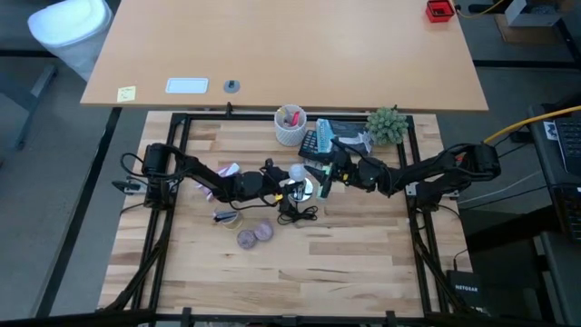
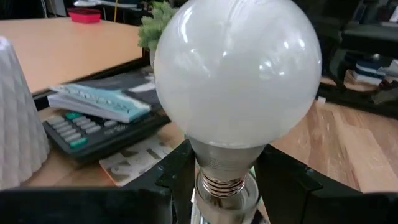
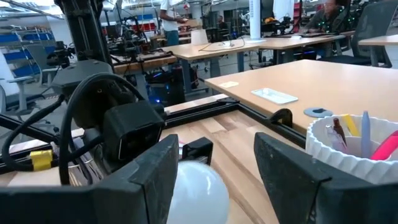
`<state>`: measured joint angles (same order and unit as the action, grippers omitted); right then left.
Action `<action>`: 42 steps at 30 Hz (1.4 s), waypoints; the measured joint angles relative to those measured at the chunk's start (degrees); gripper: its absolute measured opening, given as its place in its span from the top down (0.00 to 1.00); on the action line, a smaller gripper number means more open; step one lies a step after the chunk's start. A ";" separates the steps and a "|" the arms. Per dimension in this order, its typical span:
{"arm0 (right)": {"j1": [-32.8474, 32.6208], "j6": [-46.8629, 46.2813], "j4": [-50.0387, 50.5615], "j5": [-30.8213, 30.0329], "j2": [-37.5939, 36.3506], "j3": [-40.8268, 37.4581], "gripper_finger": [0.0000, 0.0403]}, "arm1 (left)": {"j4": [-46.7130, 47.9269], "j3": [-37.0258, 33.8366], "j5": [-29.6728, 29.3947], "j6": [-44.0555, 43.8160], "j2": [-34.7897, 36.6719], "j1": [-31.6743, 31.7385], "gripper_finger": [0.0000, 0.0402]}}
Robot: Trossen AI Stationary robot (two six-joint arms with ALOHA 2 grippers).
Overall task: Screw lightbulb
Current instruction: Insert the white lightbulb into the silver lamp
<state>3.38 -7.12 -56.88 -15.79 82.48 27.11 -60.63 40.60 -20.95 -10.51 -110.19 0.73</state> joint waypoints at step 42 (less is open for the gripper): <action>-0.02 -0.06 1.70 4.04 0.00 -0.02 0.46 | 4.60 3.87 1.29 1.99 -2.69 0.15 0.65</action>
<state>3.36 -7.18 -55.18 -11.75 82.48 27.09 -56.03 44.47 -19.66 -8.51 -112.88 0.89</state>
